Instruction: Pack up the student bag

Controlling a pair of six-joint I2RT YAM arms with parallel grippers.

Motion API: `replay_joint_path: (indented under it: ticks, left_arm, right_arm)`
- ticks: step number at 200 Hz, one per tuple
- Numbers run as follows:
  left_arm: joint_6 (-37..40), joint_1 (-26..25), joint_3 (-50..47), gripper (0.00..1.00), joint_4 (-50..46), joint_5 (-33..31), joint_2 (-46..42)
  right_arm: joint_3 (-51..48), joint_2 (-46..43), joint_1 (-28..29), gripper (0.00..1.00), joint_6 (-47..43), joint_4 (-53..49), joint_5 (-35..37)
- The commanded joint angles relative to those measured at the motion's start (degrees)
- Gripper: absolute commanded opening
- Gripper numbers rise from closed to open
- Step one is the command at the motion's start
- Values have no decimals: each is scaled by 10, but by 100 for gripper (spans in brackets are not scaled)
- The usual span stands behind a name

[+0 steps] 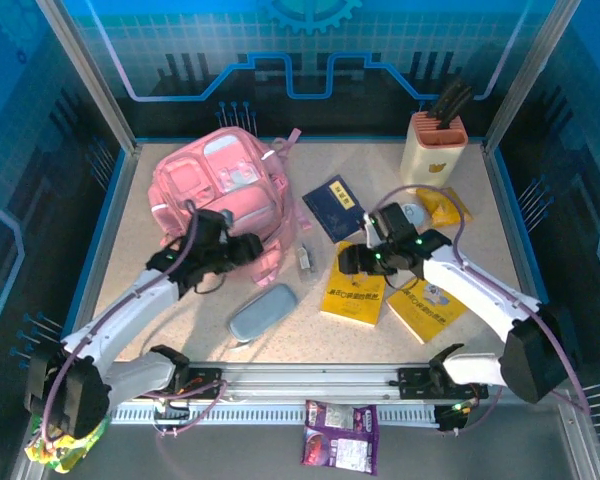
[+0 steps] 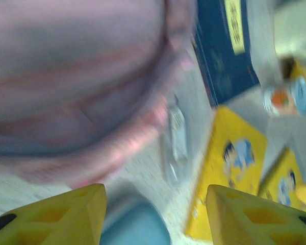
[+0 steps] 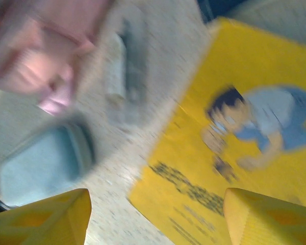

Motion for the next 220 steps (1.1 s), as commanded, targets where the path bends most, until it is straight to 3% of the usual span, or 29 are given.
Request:
replay_joint_path:
  ticks: [1, 41, 73, 97, 143, 220]
  left_arm:
    - [-75, -97, -10, 55, 75, -29, 29]
    - [-101, -215, 25, 56, 175, -61, 155]
    - [-116, -253, 78, 53, 234, -52, 283]
    - [-133, -274, 94, 51, 307, -63, 340]
    - [-139, -274, 166, 51, 207, -116, 415]
    - [-165, -279, 137, 52, 125, -161, 404]
  right_arm:
    - [-48, -30, -27, 70, -9, -43, -25]
    - [-98, -23, -46, 70, 22, -20, 1]
    - [-102, 14, -73, 70, 18, 32, -33]
    - [-82, 42, -86, 71, 7, 21, -8]
    - [-87, 64, -103, 72, 3, 75, -16]
    - [-33, 122, -93, 70, -17, 97, -69]
